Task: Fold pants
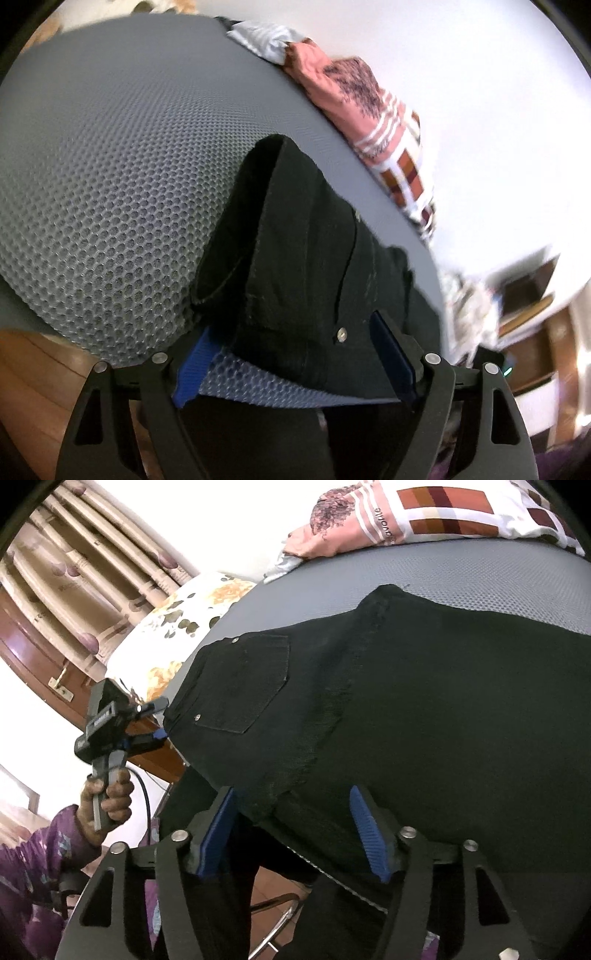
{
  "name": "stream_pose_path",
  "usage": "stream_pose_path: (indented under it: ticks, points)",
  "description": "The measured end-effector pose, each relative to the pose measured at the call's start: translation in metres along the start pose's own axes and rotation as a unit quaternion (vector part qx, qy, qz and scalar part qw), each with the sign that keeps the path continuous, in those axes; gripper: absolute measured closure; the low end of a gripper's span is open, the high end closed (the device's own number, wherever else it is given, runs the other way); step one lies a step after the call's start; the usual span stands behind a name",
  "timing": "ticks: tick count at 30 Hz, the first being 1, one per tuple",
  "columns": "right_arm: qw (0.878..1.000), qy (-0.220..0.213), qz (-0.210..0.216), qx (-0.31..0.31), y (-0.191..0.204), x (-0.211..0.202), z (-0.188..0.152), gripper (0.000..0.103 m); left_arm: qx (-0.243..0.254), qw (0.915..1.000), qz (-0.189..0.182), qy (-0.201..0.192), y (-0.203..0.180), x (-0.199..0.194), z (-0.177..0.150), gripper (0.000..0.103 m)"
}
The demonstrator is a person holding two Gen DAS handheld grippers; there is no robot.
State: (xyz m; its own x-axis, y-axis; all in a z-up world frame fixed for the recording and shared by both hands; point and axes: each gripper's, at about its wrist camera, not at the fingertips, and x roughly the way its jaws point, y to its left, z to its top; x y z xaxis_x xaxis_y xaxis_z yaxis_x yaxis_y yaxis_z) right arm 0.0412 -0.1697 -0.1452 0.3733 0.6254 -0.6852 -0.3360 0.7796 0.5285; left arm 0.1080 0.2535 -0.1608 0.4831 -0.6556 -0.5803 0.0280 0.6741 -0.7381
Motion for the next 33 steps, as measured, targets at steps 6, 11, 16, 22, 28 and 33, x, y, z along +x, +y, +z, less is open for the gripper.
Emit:
stream_pose_path:
  ticks: [6,11,16,22,28,33]
  points:
    - [1.000,-0.002,0.006,0.002,-0.001,-0.001,-0.001,0.040,0.086,0.9953,0.037,0.027,-0.019,0.006,-0.008,0.022]
    - [1.000,-0.001,0.008,0.002,-0.001,0.000,0.001,0.039,0.084,0.9955,0.029,0.033,-0.018,0.004,-0.010,0.022]
    - [1.000,-0.003,0.010,0.004,-0.001,0.000,0.000,0.039,-0.042,0.9975,-0.056,0.001,0.016,0.003,0.009,0.022]
    - [1.000,-0.006,0.015,0.009,-0.002,0.000,-0.001,0.038,0.047,0.9973,-0.050,0.024,-0.015,0.020,0.001,0.022]
    - [1.000,-0.007,0.024,0.011,-0.002,0.000,-0.001,0.036,0.112,0.9937,-0.003,0.013,-0.033,0.024,-0.014,0.023]
    - [0.999,-0.008,0.032,0.010,-0.002,-0.001,-0.002,0.033,0.106,0.9937,0.027,0.022,-0.035,0.033,-0.005,0.042]
